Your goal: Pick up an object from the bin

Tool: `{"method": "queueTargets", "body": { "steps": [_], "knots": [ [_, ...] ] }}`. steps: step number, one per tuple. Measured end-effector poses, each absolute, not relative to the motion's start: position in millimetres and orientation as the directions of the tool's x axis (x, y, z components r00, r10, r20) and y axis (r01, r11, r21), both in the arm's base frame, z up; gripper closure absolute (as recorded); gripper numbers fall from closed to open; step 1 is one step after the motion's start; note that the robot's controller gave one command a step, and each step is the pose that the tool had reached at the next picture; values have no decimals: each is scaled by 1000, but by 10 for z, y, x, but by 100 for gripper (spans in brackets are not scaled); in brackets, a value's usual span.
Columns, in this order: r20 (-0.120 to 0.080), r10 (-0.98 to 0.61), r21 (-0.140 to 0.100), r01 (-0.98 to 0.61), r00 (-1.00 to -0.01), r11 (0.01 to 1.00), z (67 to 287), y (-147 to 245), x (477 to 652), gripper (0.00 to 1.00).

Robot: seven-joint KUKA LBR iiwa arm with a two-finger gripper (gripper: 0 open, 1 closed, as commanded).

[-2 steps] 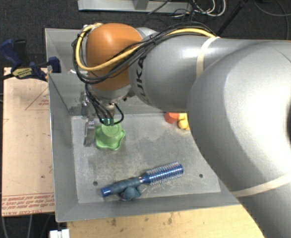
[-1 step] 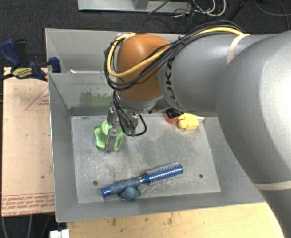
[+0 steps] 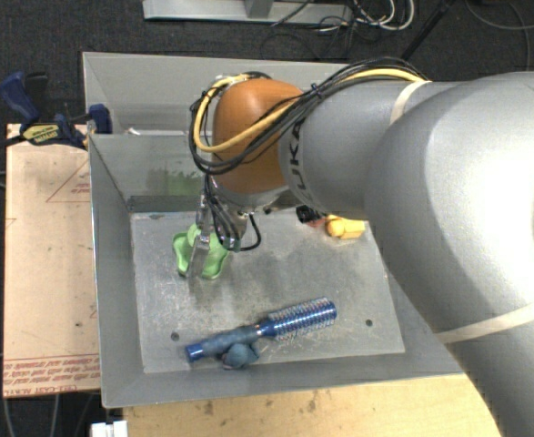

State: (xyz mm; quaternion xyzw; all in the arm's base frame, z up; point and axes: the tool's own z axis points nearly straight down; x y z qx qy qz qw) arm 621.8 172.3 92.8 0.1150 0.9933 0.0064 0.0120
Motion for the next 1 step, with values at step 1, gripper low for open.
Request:
{"method": "queueTargets", "body": {
  "steps": [1],
  "knots": [
    [-5,231,5,231,-973,973,839,1701,6167,100]
  ]
}}
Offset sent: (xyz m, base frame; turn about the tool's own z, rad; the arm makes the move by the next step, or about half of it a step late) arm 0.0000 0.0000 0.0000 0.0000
